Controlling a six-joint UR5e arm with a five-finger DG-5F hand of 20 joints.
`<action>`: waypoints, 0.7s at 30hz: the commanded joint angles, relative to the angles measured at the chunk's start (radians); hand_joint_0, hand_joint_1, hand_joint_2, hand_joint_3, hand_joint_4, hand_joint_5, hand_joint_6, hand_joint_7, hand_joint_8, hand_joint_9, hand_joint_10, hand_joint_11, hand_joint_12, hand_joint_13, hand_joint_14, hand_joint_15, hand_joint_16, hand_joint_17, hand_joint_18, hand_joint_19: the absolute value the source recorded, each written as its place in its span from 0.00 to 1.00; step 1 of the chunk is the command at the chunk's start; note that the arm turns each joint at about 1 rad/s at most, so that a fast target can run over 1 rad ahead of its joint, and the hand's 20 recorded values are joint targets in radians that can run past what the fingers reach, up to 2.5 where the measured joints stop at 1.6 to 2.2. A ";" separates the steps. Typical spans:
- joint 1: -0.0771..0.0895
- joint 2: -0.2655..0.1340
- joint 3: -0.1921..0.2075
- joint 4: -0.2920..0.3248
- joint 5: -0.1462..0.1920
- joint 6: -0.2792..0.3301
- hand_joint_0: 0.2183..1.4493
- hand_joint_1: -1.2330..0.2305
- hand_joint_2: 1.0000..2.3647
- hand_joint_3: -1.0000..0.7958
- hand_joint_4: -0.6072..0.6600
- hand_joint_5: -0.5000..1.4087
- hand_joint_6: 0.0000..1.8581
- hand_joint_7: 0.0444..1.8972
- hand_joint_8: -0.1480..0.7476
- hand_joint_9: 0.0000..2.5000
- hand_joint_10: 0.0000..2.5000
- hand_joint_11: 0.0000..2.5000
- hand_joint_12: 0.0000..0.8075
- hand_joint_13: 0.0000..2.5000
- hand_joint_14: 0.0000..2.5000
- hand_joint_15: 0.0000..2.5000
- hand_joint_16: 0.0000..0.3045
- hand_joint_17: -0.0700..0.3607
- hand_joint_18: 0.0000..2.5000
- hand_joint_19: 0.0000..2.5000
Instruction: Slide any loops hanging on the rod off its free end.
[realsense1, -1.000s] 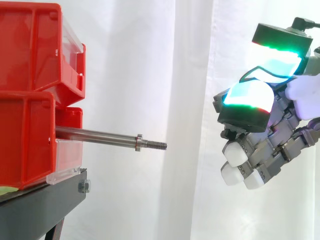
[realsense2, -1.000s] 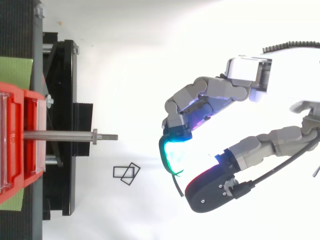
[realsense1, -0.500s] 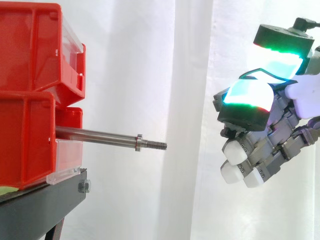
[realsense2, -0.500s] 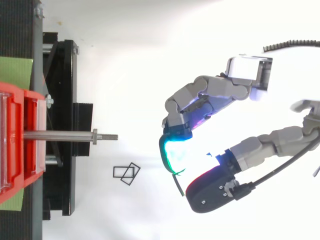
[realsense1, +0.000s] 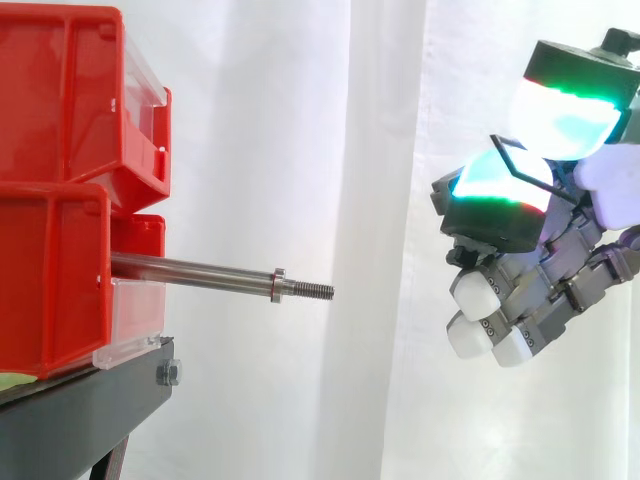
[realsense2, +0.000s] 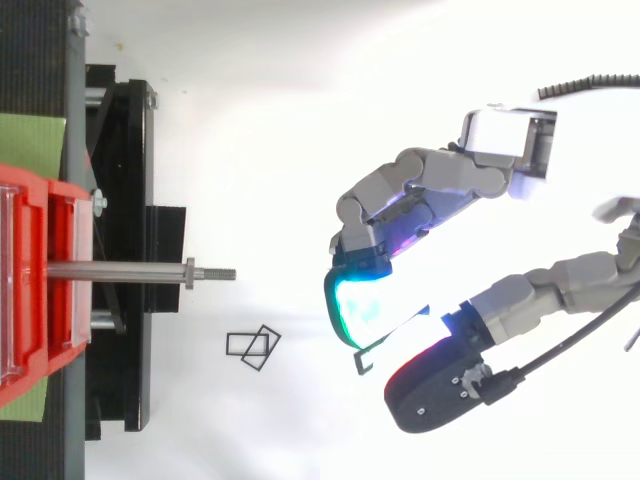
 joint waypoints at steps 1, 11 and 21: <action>0.000 0.001 0.000 -0.006 0.000 0.001 0.32 0.38 0.00 0.28 0.53 0.16 0.45 0.63 0.42 0.30 0.00 0.05 0.26 0.25 0.00 0.00 0.12 0.35 0.21 0.05; 0.000 0.009 0.000 -0.012 0.000 0.000 0.31 0.31 0.00 0.28 0.55 0.16 0.45 0.62 0.42 0.30 0.00 0.04 0.27 0.25 0.00 0.00 0.12 0.35 0.21 0.05; 0.000 0.009 0.001 -0.012 0.000 -0.002 0.27 0.30 0.00 0.28 0.57 0.16 0.45 0.61 0.43 0.29 0.00 0.04 0.28 0.25 0.00 0.00 0.12 0.36 0.21 0.04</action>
